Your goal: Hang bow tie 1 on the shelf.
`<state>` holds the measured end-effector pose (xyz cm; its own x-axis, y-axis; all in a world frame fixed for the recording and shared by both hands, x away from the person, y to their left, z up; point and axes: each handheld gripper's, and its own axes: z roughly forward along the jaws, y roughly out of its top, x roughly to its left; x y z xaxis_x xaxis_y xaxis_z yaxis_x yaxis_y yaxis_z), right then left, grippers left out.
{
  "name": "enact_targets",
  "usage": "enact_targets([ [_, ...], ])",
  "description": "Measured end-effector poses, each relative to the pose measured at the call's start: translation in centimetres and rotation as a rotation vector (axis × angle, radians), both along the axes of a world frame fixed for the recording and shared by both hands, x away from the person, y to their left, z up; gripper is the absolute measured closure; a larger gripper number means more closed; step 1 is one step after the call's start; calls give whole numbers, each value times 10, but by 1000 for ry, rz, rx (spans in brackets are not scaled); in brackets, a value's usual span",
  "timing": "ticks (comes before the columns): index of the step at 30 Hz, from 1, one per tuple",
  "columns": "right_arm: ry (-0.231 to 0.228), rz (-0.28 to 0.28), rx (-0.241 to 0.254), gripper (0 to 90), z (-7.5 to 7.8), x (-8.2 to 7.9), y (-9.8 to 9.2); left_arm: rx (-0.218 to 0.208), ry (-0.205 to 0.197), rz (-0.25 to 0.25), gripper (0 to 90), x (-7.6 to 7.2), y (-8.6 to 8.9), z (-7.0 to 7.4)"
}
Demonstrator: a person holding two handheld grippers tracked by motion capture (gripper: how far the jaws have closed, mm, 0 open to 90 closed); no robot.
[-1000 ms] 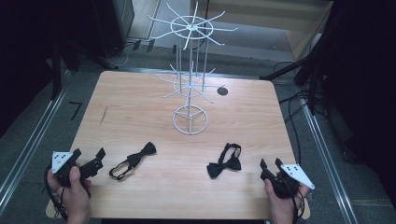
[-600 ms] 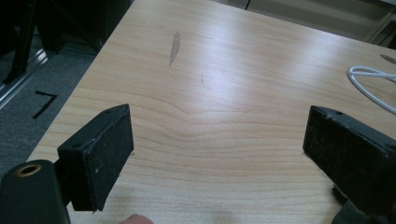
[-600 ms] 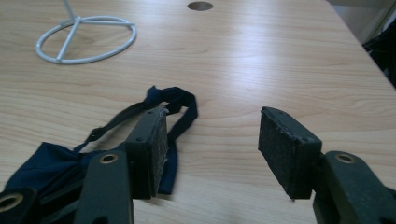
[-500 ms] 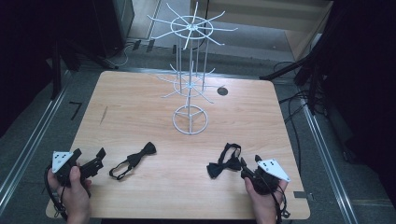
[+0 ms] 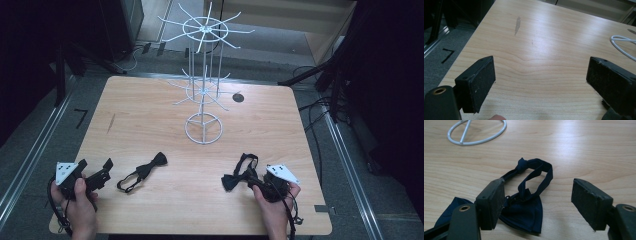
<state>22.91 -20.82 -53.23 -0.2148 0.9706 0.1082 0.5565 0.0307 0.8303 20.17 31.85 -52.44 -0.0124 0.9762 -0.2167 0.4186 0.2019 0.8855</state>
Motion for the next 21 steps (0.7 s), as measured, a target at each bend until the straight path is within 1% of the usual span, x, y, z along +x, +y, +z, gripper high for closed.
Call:
enact_targets([
  [4,25,1,2,280,-6,5,4,-2,2,-1,95,0,0,0],
  [5,35,2,1,296,-7,6,5,-2,4,-1,95,0,0,0],
  [6,37,-3,-2,317,-8,7,5,-3,3,-2,95,0,0,0],
  [8,42,5,6,388,-8,8,5,-6,2,-1,95,0,0,0],
  [11,70,18,22,488,-10,10,4,-6,3,-2,95,0,1,0],
  [13,93,-5,24,540,-12,12,3,-6,4,-4,95,0,1,0],
  [14,106,-15,33,560,-13,12,3,-6,2,-3,95,1,1,0],
  [16,105,-15,35,582,-13,13,2,-7,2,-4,95,0,1,0],
  [18,102,-19,33,559,-13,12,2,-7,3,-6,95,0,1,0],
  [19,91,-25,33,557,-12,11,2,-7,3,-5,95,1,1,0],
  [21,92,-27,32,552,-12,11,1,-5,5,-5,95,1,1,0],
])
